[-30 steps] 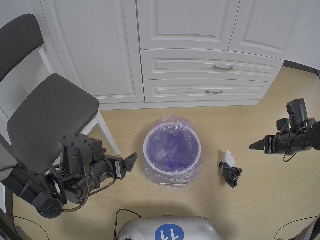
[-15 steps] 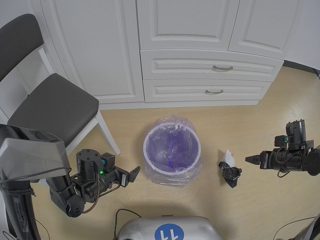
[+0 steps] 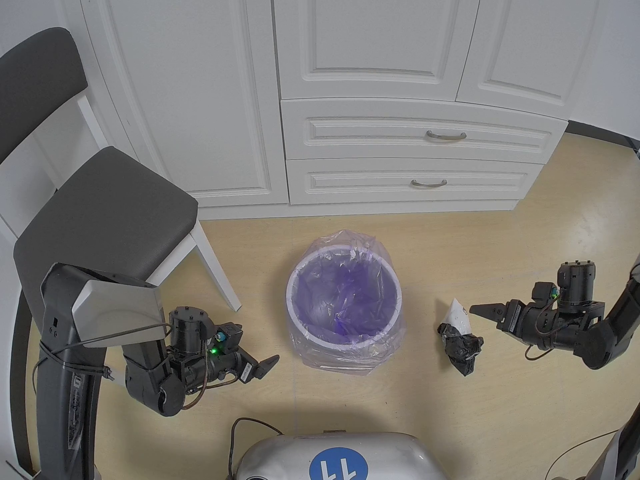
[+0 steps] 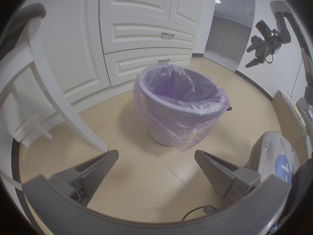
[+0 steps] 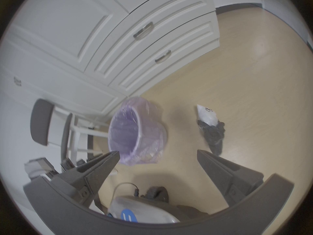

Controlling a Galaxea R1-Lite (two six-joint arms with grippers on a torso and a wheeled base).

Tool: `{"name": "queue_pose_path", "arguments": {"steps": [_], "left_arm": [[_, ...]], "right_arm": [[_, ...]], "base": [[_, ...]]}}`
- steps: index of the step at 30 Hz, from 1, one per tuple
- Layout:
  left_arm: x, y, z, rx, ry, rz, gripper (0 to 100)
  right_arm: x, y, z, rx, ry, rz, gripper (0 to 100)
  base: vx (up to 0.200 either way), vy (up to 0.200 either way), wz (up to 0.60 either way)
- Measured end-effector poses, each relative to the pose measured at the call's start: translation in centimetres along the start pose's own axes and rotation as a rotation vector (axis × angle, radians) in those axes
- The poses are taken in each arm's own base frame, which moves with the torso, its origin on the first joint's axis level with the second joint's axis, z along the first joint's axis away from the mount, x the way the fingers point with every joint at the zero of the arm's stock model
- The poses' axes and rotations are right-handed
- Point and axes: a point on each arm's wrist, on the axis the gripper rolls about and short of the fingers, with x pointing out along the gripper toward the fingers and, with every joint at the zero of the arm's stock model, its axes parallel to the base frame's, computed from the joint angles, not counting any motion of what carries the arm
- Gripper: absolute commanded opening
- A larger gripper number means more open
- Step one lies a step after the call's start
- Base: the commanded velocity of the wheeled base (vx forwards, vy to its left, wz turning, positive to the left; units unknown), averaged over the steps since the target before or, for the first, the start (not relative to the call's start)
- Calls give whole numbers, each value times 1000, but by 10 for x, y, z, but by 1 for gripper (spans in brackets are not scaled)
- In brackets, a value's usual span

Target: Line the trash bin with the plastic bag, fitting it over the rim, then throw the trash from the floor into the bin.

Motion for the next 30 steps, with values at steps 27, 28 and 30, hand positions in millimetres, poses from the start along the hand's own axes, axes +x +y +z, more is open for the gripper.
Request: {"name": "queue_pose_path", "arguments": {"steps": [27, 28, 30], "left_arm": [[87, -2, 25, 50, 39, -103, 0], [89, -3, 25, 50, 41, -106, 0], [92, -3, 27, 52, 34, -106, 0]], "right_arm": [[76, -49, -62, 188, 9, 92, 100], [76, -50, -63, 187, 11, 91, 100], [76, -50, -64, 187, 13, 89, 100]], "base": [[0, 0, 0], [0, 0, 0], [0, 0, 0]]}}
